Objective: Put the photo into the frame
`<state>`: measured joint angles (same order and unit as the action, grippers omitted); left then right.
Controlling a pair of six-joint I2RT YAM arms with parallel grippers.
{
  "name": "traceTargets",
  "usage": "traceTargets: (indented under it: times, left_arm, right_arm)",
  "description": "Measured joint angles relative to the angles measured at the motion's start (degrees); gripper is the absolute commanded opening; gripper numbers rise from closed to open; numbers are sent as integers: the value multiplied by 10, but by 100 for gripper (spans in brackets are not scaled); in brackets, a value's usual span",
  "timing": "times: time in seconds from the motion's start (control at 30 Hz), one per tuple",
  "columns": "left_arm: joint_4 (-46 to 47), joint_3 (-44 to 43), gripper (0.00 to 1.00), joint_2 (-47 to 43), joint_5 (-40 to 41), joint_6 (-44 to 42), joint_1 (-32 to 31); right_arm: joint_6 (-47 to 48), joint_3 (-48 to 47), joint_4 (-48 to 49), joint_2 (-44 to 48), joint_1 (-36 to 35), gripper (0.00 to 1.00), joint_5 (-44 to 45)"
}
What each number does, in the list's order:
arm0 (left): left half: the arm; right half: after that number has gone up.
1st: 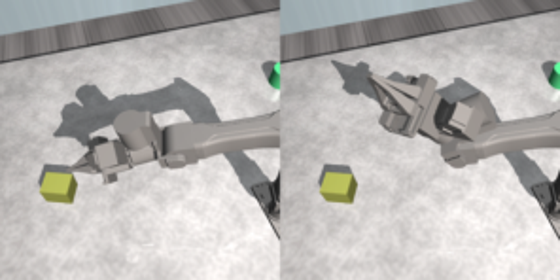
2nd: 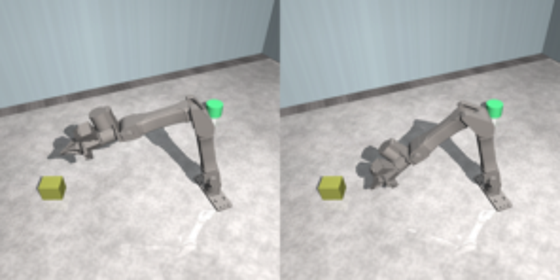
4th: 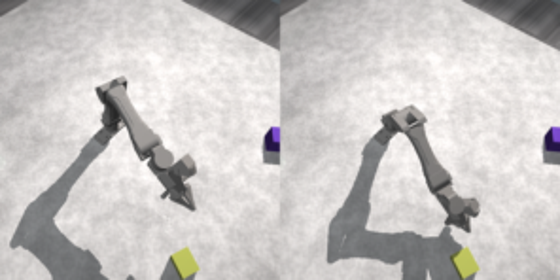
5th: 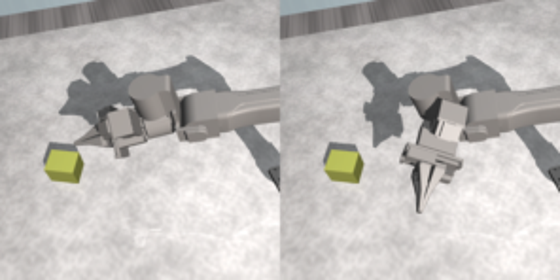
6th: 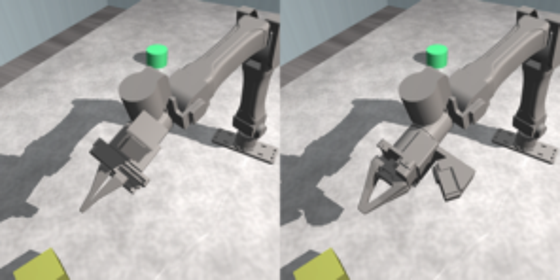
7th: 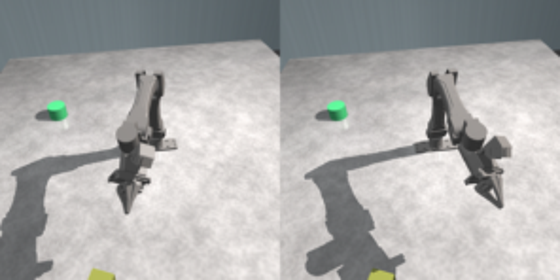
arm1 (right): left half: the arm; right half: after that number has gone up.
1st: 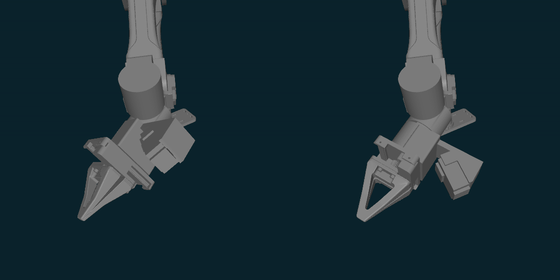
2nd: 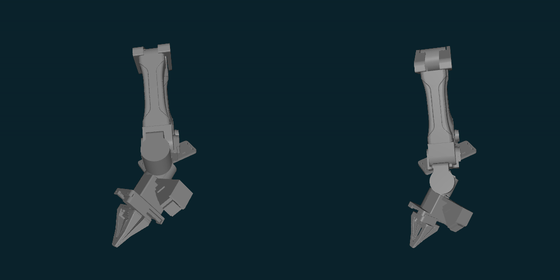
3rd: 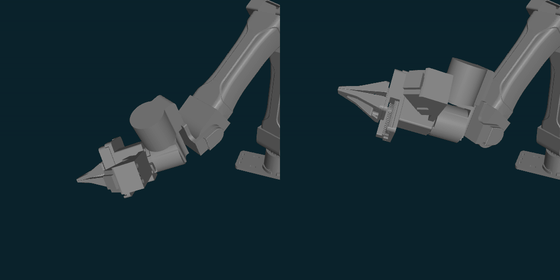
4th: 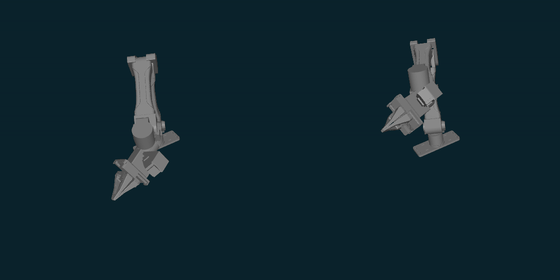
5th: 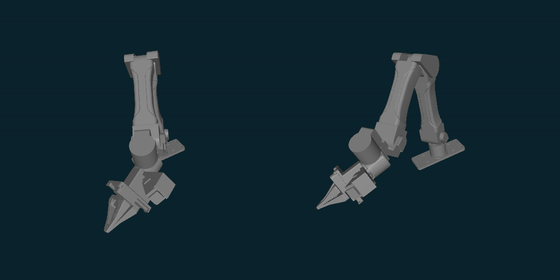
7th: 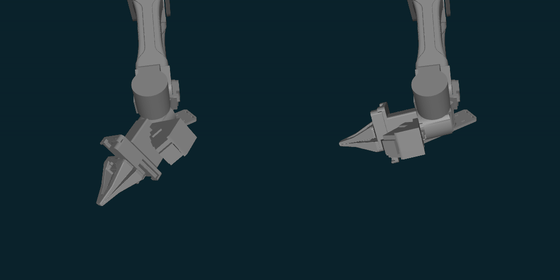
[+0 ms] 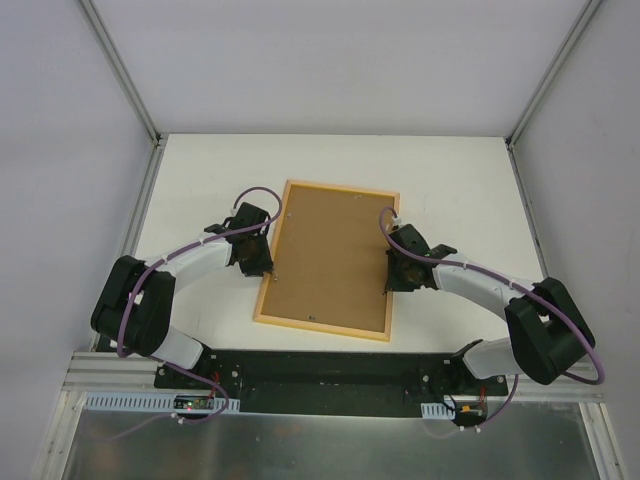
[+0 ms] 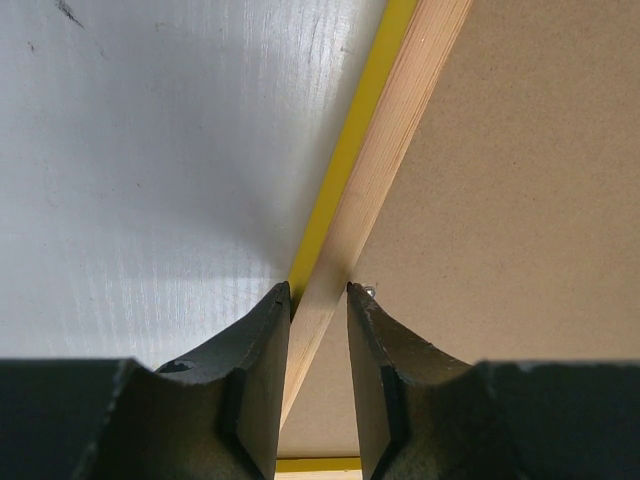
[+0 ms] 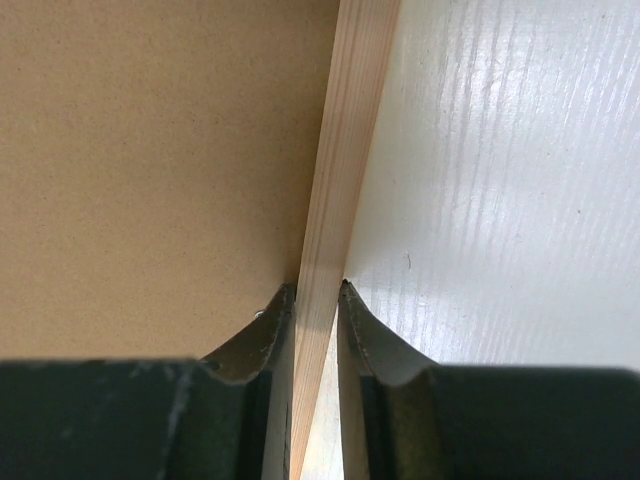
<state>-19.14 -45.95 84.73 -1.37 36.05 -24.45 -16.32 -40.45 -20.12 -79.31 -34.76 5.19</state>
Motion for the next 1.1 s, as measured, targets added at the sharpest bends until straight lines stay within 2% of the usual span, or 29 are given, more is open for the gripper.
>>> traceTargets:
  times: [0.47, 0.67, 1.1]
  left_arm:
    - [-7, -8, 41, -18, -12, 0, 0]
    - [-14, -33, 45, 7, -11, -9, -12]
    - [-33, -51, 47, 23, 54, -30, -52]
  right_arm:
    - [0, 0, 0, 0, 0, 0, 1]
    - [0, 0, 4, -2, 0, 1, 1]
    - [1, 0, 9, -4, 0, 0, 0]
